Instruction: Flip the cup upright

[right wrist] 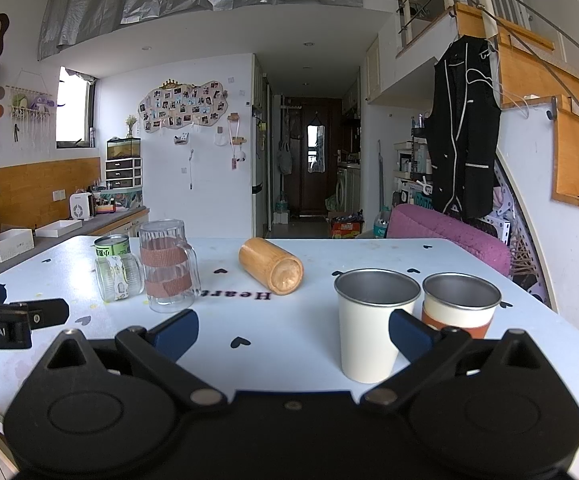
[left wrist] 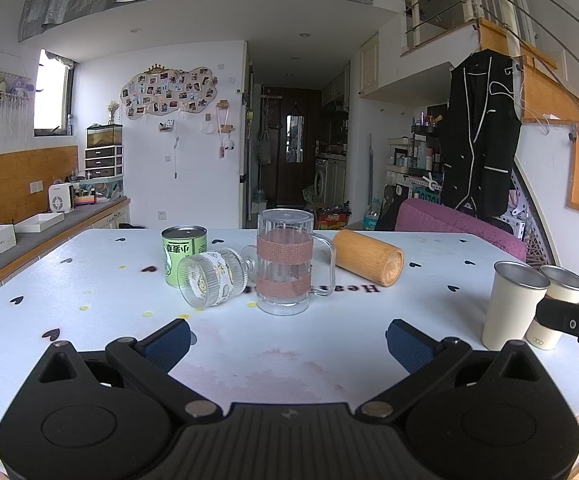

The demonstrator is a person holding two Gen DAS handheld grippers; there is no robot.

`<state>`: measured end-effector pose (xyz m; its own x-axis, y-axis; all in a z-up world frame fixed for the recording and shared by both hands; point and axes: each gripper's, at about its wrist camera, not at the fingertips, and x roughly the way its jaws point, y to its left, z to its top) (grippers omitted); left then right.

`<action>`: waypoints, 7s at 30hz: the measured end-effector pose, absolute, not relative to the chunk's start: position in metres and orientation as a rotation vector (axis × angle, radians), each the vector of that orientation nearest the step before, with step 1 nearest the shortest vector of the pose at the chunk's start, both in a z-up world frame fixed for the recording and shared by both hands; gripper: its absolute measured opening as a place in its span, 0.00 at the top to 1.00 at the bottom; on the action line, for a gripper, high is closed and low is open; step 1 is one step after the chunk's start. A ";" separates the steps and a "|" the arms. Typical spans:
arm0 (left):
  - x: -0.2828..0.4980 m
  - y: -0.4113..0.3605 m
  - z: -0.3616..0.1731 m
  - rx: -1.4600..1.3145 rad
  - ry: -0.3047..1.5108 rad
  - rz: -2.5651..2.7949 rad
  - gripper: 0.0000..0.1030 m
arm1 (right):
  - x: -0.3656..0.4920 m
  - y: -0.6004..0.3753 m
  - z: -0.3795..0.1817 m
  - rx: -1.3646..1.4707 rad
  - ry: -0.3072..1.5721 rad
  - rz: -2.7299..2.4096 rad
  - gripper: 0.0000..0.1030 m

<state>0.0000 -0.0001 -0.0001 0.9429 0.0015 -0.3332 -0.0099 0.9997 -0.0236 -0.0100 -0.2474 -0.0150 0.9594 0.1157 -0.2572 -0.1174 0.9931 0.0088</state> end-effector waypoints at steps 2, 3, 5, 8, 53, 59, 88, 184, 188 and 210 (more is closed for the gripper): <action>0.000 0.000 0.000 -0.025 0.340 0.006 0.00 | -0.010 -0.247 -0.015 -0.006 0.261 0.118 0.01; 0.000 0.000 0.000 -0.025 0.340 0.005 0.00 | -0.010 -0.247 -0.015 -0.006 0.260 0.118 0.01; 0.000 0.000 0.000 -0.025 0.340 0.006 0.00 | -0.010 -0.247 -0.015 -0.007 0.260 0.118 0.01; 0.000 0.000 0.000 -0.025 0.340 0.005 0.00 | -0.010 -0.247 -0.015 -0.008 0.260 0.118 0.01; 0.016 0.085 -0.035 -0.176 0.387 0.095 0.00 | 0.316 -0.108 0.012 -0.628 0.804 0.169 0.10; 0.023 0.097 -0.040 -0.176 0.410 0.118 0.00 | 0.354 -0.101 -0.019 -0.716 0.909 0.111 0.13; 0.024 0.081 -0.038 -0.221 0.421 0.047 0.00 | 0.246 -0.139 -0.008 -0.503 0.940 0.200 0.31; 0.070 -0.086 -0.046 0.112 0.588 -0.552 0.34 | 0.013 -0.255 -0.107 -0.020 0.435 0.333 0.16; 0.072 -0.091 -0.047 0.117 0.578 -0.537 0.34 | 0.008 -0.266 -0.108 0.000 0.434 0.301 0.16; 0.146 -0.146 -0.050 0.070 0.543 -0.425 0.34 | 0.015 -0.297 -0.101 0.058 0.405 0.198 0.19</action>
